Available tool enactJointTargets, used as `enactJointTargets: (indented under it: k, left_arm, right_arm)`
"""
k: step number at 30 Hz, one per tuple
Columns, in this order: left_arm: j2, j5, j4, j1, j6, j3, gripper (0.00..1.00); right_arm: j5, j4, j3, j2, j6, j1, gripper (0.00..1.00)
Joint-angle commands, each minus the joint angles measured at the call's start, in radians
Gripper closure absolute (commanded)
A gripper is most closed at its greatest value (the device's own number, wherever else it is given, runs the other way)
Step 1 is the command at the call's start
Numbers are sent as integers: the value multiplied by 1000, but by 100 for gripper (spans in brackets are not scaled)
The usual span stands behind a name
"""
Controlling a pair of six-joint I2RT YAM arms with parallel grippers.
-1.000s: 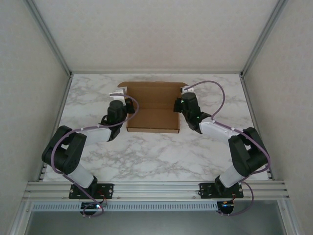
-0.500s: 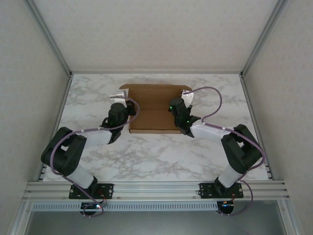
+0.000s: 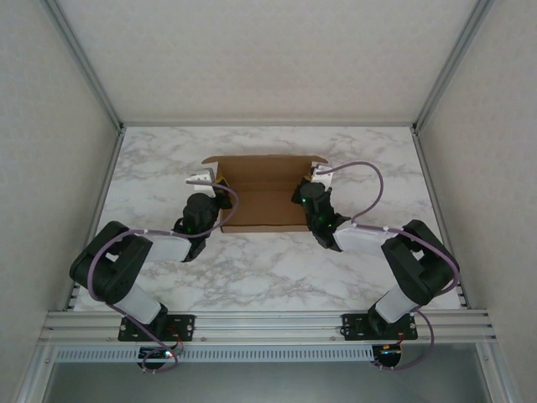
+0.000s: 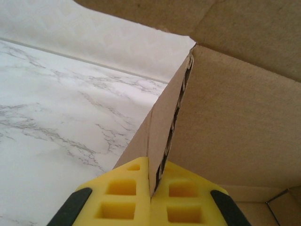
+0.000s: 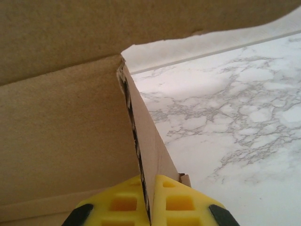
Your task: Fold the paper box
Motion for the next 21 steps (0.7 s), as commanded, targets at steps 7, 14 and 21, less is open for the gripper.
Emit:
enactJointTargets:
  k: [7, 14, 21]
  left_arm:
    - [-15, 25, 76, -55, 16, -144, 100]
    - [-14, 28, 116, -66, 14, -210, 100]
    - [43, -7, 171, -110, 23, -246, 100]
  right_arm:
    - [-143, 131, -135, -75, -51, 30, 100]
    - [-159, 167, -215, -103, -39, 33, 100]
    - [-162, 202, -294, -120, -37, 40, 100]
